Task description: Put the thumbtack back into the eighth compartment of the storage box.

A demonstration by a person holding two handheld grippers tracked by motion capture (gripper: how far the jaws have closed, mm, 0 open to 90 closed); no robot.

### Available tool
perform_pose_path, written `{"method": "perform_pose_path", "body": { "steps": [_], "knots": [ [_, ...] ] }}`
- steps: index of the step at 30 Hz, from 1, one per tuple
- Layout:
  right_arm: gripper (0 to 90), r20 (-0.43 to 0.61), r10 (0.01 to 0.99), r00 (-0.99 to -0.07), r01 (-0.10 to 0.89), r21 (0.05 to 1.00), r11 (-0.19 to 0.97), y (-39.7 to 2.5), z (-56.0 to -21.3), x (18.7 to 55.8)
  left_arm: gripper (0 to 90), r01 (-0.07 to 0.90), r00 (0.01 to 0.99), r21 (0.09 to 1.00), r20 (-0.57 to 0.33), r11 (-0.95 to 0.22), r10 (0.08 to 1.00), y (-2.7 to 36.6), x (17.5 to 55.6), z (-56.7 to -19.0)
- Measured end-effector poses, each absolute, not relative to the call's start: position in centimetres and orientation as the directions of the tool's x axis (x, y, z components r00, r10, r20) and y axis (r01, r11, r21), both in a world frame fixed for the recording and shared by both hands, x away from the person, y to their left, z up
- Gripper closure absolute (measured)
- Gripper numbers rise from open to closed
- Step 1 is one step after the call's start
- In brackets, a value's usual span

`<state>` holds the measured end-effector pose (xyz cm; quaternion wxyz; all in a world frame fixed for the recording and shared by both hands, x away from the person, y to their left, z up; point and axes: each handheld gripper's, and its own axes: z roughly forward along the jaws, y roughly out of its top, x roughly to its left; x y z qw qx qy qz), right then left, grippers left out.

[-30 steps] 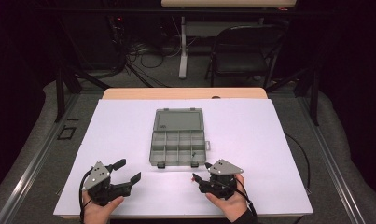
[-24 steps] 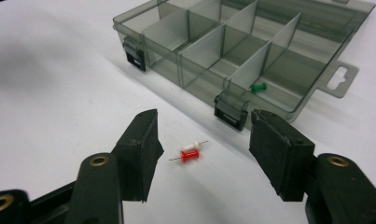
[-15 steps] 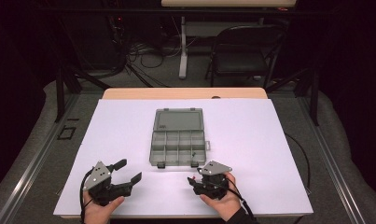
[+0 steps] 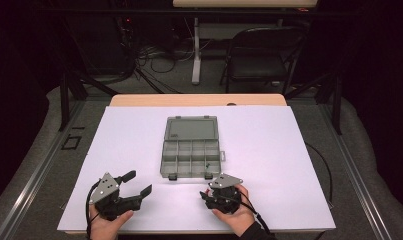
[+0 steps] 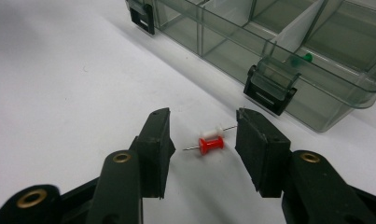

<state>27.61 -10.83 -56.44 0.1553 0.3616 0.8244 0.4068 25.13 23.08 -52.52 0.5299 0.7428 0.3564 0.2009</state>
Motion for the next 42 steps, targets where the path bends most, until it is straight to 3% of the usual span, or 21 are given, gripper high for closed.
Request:
{"method": "perform_pose_path", "body": {
  "steps": [15, 24, 42],
  "knots": [
    [60.2, 0.029, 0.707, -0.707, 0.462, 0.776, 0.430, -10.60, -56.80, 27.87, 22.8, 0.320, 0.659, 0.930, -0.080, -0.182, 0.748, 23.12, 25.13, -52.53],
    [68.2, 0.023, 0.715, -0.699, 0.466, 0.772, 0.432, -10.72, -56.83, 27.86, 22.8, 0.318, 0.658, 0.930, -0.078, -0.183, 0.749, 23.20, 25.12, -52.49],
    [68.7, 0.022, 0.721, -0.692, 0.468, 0.774, 0.426, -10.81, -56.47, 27.30, 23.0, 0.316, 0.659, 0.931, -0.078, -0.182, 0.748, 23.24, 25.12, -52.48]
  ]
}}
